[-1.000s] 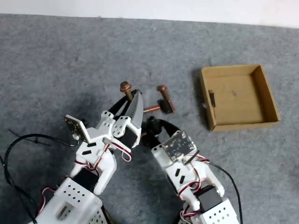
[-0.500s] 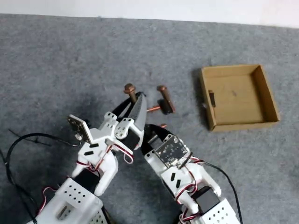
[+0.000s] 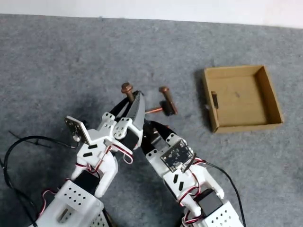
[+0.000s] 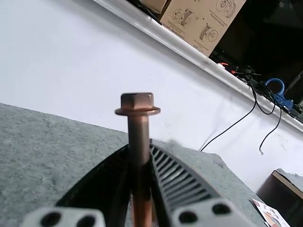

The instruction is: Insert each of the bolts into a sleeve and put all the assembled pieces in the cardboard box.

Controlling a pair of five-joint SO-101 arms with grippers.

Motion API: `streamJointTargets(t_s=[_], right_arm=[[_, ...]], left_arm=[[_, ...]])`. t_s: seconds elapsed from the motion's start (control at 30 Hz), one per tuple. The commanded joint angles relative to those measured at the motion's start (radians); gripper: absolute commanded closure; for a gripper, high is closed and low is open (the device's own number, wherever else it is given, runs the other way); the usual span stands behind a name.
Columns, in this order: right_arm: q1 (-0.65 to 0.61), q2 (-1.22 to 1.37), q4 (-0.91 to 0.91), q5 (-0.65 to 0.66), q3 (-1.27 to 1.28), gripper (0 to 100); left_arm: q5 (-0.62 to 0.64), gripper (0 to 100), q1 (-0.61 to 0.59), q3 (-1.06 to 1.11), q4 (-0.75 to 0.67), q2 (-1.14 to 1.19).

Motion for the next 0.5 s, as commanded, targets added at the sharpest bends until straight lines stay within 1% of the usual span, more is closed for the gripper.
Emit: streamJointTargets(t_s=[0.0,0.23,0.3,0.47], right_arm=[[-0.008,-0.019,-0.041,0.008,0.108,99.4],[-0.007,-0.019,-0.039,0.008,0.108,99.4],[0.016,-0.019,-0.041,0.008,0.108,99.4],[0.042,-0.019,-0.041,0.008,0.107,99.4]], left_arm=[[0.011,100,-0.004,-0.024,0.002,-0.033],[0.012,100,-0.001,-0.016,-0.003,-0.036],[0.014,100,-0.001,-0.016,0.000,-0.036],[0.072,100,0.007,-0.012,0.002,-0.036]])
